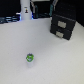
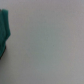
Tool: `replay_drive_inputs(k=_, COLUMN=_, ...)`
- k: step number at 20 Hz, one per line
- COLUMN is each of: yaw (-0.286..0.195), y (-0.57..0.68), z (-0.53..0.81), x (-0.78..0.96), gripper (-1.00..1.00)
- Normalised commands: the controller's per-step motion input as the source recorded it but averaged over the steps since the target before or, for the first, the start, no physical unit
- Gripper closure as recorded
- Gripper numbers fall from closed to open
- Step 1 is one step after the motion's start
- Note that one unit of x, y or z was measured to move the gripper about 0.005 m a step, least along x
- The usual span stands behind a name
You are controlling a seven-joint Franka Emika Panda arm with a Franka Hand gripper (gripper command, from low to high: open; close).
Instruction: Open the kcup holder, insert the kcup into the holder, and close the kcup holder
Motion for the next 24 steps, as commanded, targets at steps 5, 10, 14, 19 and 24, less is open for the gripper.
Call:
replay_drive_inputs(k=5, yaw=-0.136, y=0.5, z=0.06, x=-0.25, gripper=-1.0)
replay_drive_inputs(k=10, yaw=-0.173, y=0.59, z=0.05, x=-0.3, gripper=-1.0)
replay_drive_inputs(k=14, yaw=-0.184, y=0.64, z=0.01, x=-0.32, gripper=-1.0)
replay_drive_inputs(k=19, yaw=-0.177, y=0.63, z=0.01, x=-0.37, gripper=-1.0)
replay_drive_inputs(k=24, yaw=-0.173, y=0.63, z=-0.02, x=-0.37, gripper=-1.0)
